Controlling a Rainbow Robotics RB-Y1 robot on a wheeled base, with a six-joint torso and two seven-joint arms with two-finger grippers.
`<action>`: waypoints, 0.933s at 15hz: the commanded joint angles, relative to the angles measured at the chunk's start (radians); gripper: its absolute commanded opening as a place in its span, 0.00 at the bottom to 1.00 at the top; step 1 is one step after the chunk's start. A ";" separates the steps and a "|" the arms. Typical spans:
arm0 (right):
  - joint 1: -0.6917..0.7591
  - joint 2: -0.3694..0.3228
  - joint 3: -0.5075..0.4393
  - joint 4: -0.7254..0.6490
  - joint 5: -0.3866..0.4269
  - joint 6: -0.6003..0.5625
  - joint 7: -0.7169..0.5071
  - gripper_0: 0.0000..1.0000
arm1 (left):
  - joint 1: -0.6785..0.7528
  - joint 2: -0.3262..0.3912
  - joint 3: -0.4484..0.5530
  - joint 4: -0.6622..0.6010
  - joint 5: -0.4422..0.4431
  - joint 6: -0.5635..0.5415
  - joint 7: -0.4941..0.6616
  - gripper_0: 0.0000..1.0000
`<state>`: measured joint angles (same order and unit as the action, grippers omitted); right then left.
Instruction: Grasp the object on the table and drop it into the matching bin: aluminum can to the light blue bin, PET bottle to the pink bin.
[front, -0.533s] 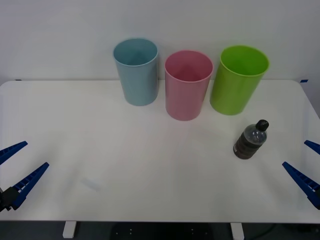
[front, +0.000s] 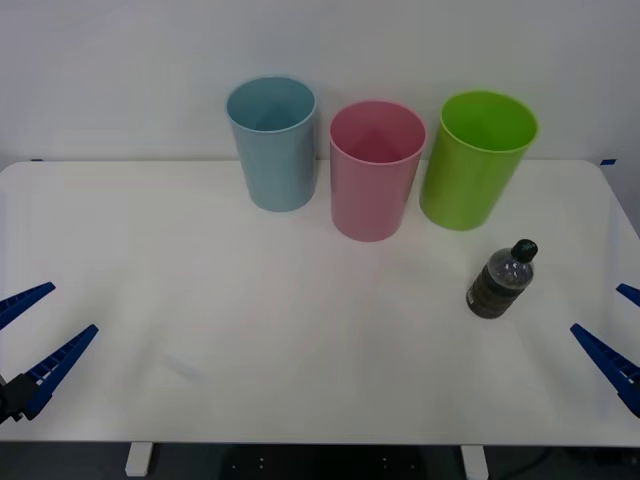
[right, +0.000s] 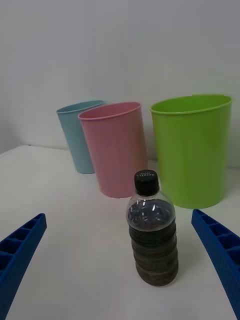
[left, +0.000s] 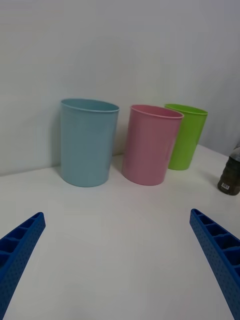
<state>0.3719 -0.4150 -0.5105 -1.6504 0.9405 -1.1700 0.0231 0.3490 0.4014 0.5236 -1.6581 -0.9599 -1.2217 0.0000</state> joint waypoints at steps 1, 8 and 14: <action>0.015 -0.016 0.032 0.001 0.001 0.066 0.023 1.00 | 0.000 0.000 0.000 0.000 0.000 0.000 0.000 1.00; -0.016 -0.038 0.084 0.107 0.024 0.124 0.215 1.00 | 0.000 0.000 0.000 0.000 0.000 0.000 0.000 1.00; -0.082 -0.038 0.135 0.210 0.034 0.145 0.273 1.00 | 0.000 0.000 0.000 0.000 0.000 0.000 0.000 1.00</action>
<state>0.2990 -0.4526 -0.3818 -1.4517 0.9739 -1.0249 0.2928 0.3490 0.4014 0.5236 -1.6581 -0.9599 -1.2217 0.0000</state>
